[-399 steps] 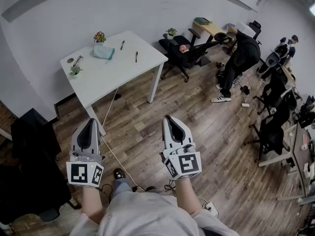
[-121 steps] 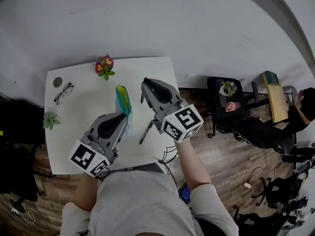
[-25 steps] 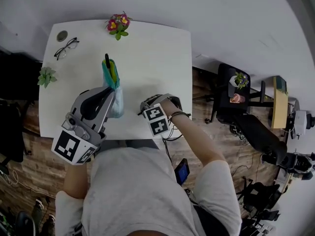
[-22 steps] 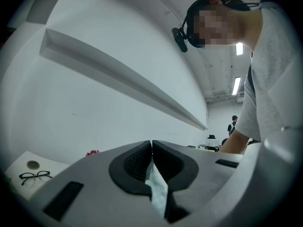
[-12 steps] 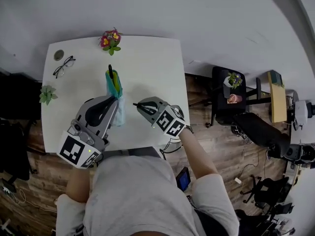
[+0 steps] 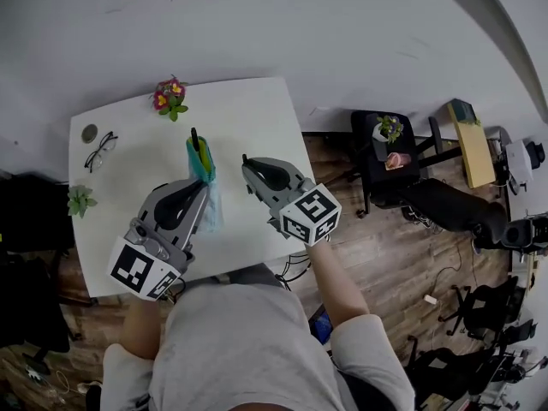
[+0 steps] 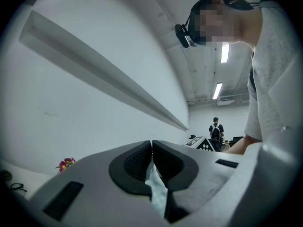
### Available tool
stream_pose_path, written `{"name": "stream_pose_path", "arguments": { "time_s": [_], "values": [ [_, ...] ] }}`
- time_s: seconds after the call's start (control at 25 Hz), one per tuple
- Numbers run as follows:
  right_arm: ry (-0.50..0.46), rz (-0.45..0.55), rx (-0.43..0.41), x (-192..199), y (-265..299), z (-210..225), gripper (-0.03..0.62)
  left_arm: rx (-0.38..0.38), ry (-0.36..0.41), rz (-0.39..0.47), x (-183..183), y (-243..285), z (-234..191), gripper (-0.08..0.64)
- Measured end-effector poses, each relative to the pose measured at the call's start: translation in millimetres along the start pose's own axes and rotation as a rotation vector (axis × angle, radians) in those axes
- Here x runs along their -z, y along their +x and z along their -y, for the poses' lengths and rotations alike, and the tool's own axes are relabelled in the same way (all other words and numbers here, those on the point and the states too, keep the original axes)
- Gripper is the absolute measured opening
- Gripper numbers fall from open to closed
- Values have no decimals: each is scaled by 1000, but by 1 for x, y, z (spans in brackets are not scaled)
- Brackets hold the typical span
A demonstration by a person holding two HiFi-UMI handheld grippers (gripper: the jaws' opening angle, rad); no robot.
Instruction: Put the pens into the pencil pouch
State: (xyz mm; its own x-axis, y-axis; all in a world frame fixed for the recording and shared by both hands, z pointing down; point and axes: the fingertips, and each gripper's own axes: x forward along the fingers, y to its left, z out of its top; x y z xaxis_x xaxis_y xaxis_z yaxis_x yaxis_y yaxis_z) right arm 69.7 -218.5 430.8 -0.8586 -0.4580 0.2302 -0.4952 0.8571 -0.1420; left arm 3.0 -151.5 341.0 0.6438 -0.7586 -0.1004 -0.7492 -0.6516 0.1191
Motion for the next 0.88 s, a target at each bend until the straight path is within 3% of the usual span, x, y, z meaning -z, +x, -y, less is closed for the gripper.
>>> {"name": "stream_pose_path", "arguments": {
  "time_s": [0.44,0.68,0.88],
  "values": [
    [49,276,165,-88,-35,2,55,123,24,-3,-2,14,25,34],
    [24,420,170,-150,-49,-10,55,170,20,3,-3,16,38,34],
    [25,472,129,-177,-48,-26,55,189,22,9,-4,16,43,34]
  ]
}}
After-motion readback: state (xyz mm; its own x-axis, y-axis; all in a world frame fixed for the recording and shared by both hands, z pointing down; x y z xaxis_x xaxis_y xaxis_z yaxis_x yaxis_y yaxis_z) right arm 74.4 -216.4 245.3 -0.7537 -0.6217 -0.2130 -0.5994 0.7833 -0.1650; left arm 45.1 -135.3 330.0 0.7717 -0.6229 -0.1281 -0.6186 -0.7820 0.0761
